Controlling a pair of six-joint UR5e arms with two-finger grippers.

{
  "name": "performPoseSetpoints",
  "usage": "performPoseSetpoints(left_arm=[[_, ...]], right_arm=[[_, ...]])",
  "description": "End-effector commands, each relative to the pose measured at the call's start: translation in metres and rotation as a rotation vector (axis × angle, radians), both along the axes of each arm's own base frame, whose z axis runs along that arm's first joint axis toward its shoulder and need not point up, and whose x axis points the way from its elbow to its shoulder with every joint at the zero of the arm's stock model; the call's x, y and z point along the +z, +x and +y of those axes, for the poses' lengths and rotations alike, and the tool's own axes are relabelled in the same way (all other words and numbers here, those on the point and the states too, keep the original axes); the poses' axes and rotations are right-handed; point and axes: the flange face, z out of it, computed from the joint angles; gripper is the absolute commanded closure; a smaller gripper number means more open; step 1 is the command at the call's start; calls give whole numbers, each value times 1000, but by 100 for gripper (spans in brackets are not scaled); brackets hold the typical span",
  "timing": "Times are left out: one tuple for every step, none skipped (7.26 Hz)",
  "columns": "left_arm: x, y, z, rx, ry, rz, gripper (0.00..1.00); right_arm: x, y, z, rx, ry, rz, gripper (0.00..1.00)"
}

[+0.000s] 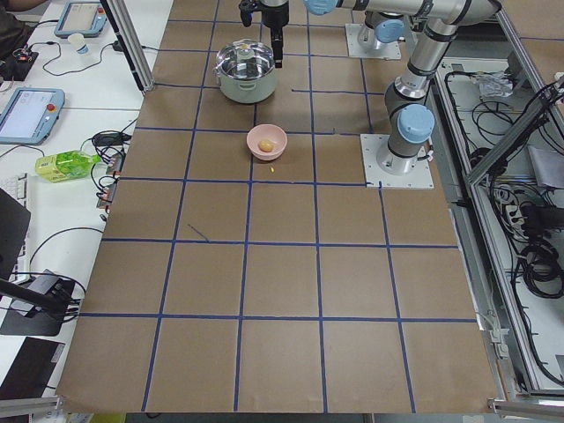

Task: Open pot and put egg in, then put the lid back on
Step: 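Move the left gripper over the pink bowl while the right approaches the lid knob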

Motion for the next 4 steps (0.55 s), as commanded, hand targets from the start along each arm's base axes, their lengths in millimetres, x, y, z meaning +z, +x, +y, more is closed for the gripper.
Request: performPoseSetpoints(left_arm=[[-42,40,-15,-37,1,22,0],[-65,54,-21,-48,-15,38,0],[-90,58,-27,-86,-61,44,0],[-111,60,-31,-127,-86,36,0]], right_arm=[[-13,4,-15,-37,11,-9,0],[-15,7,-17,-32,15,-7,0],[-17,10,-20,-39,16,-14,0],[-27,22,-26,-75,11,-17,0]])
